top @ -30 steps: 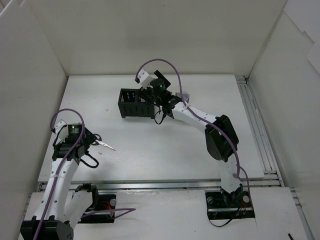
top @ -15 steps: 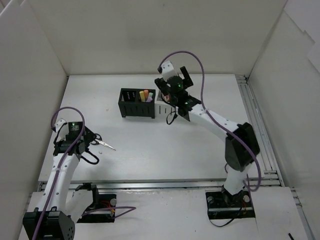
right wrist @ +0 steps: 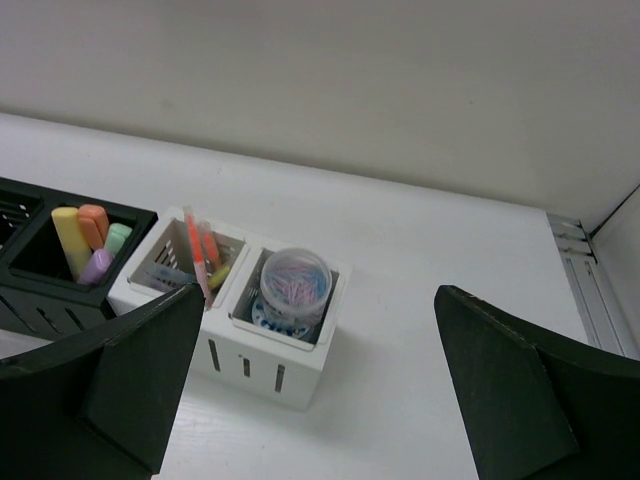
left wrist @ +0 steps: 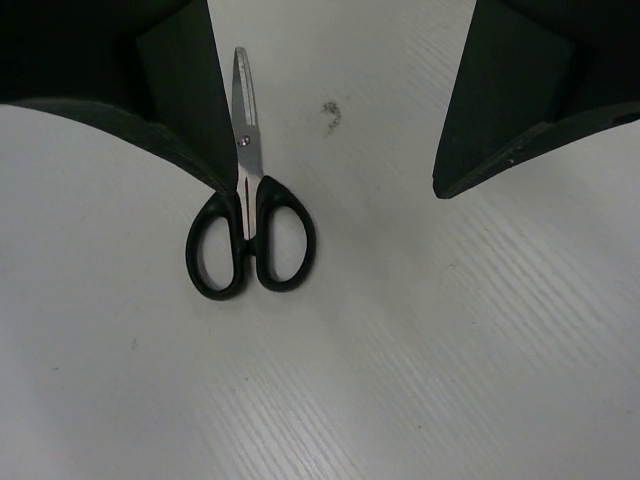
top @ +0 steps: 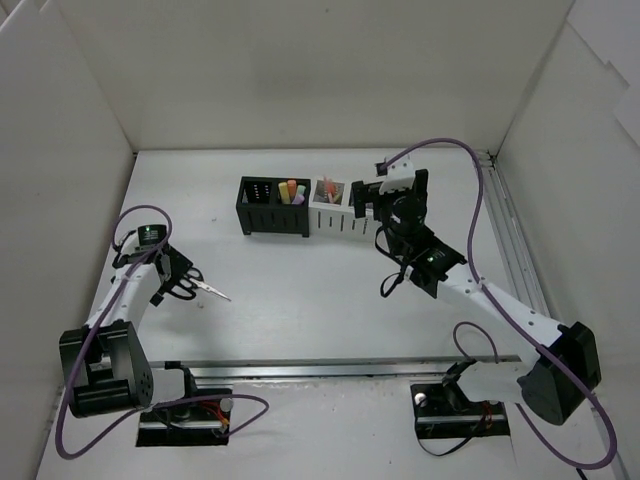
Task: Sort the stationery into containers
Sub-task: Pick up the scissors from the center of the board.
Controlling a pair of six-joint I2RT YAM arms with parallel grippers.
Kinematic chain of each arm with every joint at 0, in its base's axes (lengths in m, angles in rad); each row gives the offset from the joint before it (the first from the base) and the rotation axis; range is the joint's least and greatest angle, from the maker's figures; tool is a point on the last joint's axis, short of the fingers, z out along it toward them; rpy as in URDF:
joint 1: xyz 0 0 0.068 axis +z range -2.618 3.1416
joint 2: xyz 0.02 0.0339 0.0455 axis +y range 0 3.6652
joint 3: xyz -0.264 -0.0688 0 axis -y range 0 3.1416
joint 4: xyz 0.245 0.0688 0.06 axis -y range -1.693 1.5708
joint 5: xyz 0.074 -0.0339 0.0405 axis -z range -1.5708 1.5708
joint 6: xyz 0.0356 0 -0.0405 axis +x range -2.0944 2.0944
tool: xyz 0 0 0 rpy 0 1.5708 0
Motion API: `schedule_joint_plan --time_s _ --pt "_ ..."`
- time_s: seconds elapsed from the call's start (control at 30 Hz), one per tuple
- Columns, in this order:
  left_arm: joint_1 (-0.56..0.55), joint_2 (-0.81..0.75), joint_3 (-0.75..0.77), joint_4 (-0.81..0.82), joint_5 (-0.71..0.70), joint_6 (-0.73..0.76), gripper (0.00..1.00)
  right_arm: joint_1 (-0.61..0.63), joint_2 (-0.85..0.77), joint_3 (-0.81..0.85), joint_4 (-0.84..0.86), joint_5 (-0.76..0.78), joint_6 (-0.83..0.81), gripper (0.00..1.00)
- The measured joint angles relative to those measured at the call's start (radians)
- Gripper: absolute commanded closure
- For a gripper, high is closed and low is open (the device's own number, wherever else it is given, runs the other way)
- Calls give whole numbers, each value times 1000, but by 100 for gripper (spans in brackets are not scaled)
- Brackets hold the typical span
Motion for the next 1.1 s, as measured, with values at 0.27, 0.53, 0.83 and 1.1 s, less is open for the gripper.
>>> schedule_joint_plan --time_s 0.27,0.53,0.83,1.1 --pt "5 174 33 51 43 -12 54 -12 -61 -87 -34 2 47 2" --pt "5 281 62 63 39 -50 67 -40 -128 -107 -51 9 59 2" --pt "5 347 124 64 22 -82 100 -67 -189 -139 -81 27 74 2" --pt "-48 244 126 74 0 1 100 -72 -238 -163 -82 29 75 2"
